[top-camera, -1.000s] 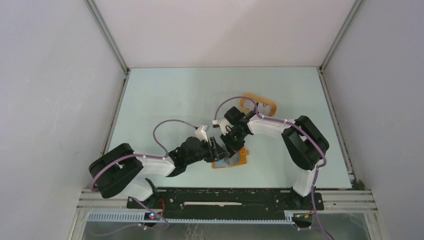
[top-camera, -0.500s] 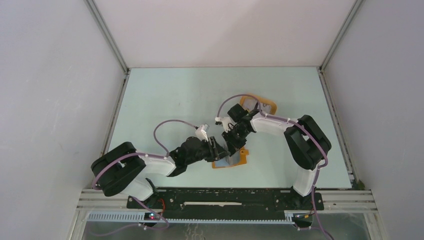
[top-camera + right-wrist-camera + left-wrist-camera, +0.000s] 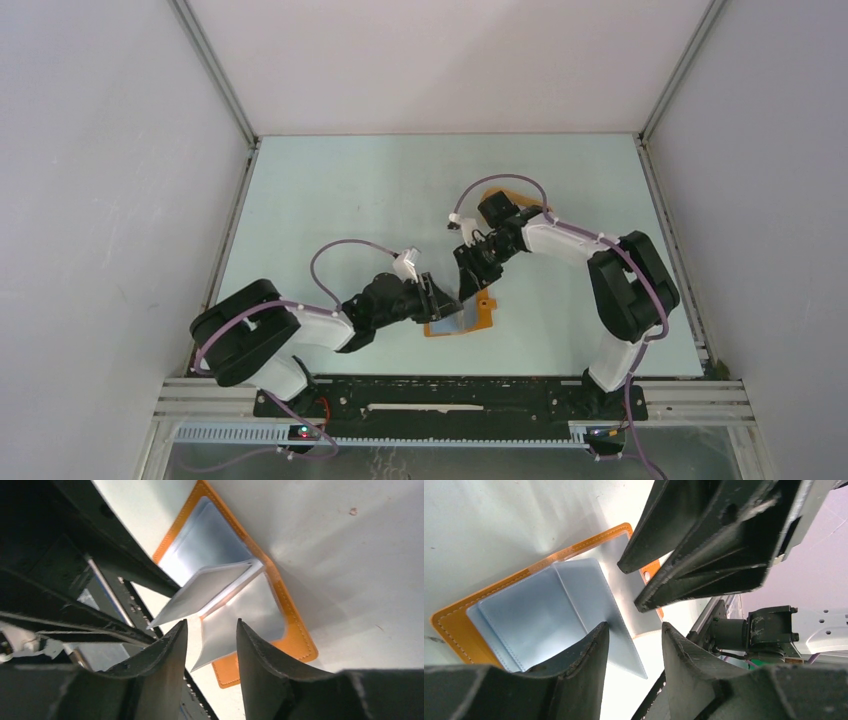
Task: Put the credit cards into the card holder
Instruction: Insert the credit card into the card holder.
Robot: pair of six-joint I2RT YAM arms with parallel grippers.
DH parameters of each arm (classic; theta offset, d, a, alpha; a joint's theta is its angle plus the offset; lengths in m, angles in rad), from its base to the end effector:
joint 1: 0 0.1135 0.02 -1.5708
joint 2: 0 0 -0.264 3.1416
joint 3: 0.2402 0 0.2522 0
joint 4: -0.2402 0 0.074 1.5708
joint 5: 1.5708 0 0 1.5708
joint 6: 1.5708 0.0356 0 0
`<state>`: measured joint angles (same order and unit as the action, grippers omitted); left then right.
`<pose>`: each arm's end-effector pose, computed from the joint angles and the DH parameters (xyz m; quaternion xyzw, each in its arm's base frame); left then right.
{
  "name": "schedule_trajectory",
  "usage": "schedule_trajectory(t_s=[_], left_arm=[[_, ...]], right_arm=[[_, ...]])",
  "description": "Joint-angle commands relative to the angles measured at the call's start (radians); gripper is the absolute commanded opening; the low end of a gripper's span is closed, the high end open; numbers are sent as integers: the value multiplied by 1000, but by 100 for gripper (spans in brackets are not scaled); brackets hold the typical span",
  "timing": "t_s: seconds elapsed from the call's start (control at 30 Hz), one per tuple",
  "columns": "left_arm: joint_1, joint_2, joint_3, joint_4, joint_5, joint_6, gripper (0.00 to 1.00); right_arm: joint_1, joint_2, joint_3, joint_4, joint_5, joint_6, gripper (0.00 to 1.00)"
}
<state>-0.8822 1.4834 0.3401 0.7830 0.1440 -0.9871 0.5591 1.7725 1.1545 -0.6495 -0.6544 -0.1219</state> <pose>0.1583 -0.2004 0.1399 -0.0021 0.8212 -0.4916 0.2896 0.2749 0.1976 0.1815 -0.3584 0.8661 0.3412 0.0708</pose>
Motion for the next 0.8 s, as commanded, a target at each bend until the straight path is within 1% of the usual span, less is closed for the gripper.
schedule_trajectory(t_s=[0.0,0.07,0.27,0.37,0.43,0.53,0.77], left_arm=[[6,24,-3,84,32,-14,48],[6,28,-3,85,33,-15,48],[6,37,0,85,32,-14,47],[6,45,6,85,37,-15,47],[6,49,9,85,38,-15,46],[7,53,13,84,39,-13,46],[7,60,17,78,45,-10,45]], right_arm=[[-34,-29,25,-5,-176,28,52],[-45,-20,15,8,-239,45,55],[-51,22,13,15,-348,67,59],[-51,26,13,14,-347,68,62],[-51,33,13,14,-330,69,63],[-51,51,13,13,-294,72,63],[-37,74,13,16,-229,79,59]])
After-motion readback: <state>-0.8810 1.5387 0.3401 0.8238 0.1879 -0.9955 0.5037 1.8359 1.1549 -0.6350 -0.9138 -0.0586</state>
